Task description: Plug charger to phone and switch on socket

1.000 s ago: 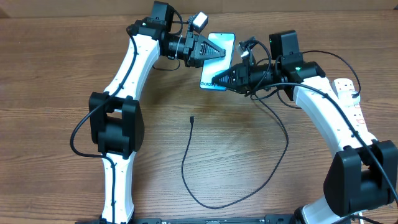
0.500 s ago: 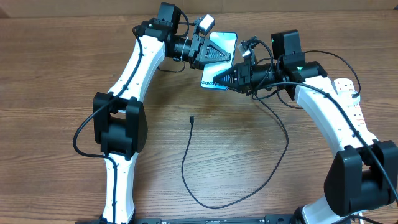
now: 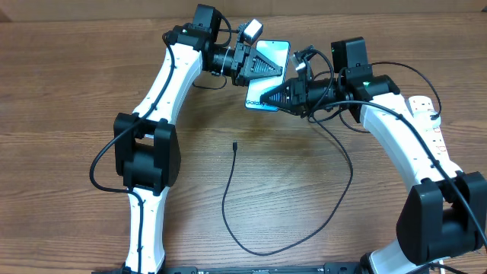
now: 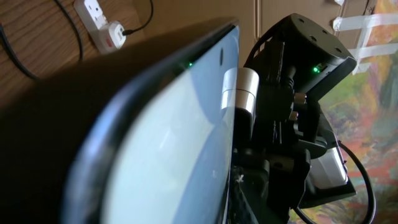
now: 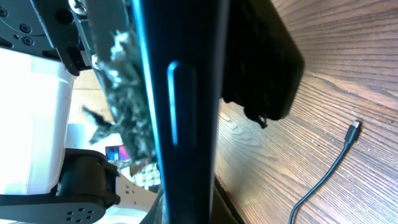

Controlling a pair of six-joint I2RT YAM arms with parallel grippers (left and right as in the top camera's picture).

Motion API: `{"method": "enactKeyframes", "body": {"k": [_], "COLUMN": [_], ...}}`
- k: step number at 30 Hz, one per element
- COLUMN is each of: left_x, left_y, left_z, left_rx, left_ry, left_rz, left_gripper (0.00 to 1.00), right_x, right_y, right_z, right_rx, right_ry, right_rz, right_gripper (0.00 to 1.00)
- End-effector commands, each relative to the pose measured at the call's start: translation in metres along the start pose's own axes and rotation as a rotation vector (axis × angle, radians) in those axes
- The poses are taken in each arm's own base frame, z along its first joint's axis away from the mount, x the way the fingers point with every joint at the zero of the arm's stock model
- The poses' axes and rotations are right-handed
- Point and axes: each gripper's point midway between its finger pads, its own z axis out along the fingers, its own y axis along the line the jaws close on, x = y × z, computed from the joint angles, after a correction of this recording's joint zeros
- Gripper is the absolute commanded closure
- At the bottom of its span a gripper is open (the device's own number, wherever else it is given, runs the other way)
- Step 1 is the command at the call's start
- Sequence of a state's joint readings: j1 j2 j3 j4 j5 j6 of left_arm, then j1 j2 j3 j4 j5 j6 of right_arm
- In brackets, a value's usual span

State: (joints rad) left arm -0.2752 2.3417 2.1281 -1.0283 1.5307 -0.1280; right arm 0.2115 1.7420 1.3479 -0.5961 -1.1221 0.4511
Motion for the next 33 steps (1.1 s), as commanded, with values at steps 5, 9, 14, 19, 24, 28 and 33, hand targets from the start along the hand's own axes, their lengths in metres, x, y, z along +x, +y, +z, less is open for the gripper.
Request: {"method": "enactKeyframes", "body": {"k": [5, 9, 14, 19, 24, 28, 33], "left_x": [0.005, 0.005, 0.002, -0.002, 0.007, 0.019, 0.032], "left_y": [-0.027, -0.026, -0.024, 0.006, 0.056, 0.087, 0.12], "left_z": [0.014, 0.012, 0.007, -0.006, -0.036, -0.065, -0.107], "left_rx": [0.058, 0.057, 0.044, -0.123, -0.417, -0.629, -0.897], "left_ry": [0.036, 0.032, 0.02, -0.023, -0.058, -0.067, -0.092], "left_rz": [0.057, 0.057, 0.058, 0.012, -0.128, -0.217, -0.325], "left_gripper": [0.95, 0.96, 0.96, 0.96, 0.96, 0.96, 0.96], "right_x": [0.004, 0.005, 0.005, 0.003, 0.003, 0.004, 0.003], "right_y": [-0.007, -0.007, -0.008, -0.019, -0.048, -0.075, -0.122], "right_z": [0.009, 0.009, 0.009, 0.008, 0.002, -0.008, -0.04], "right_rx": [0.058, 0.059, 0.06, 0.124, 0.277, 0.436, 0.752], "right_ry": [0.0, 0.003, 0.004, -0.018, -0.047, -0.081, -0.155], "right_rz": [0.017, 0.023, 0.015, 0.017, 0.031, 0.072, 0.112], "right_gripper": [0.96, 0.96, 0.34, 0.0, 0.0, 0.0, 0.0]}}
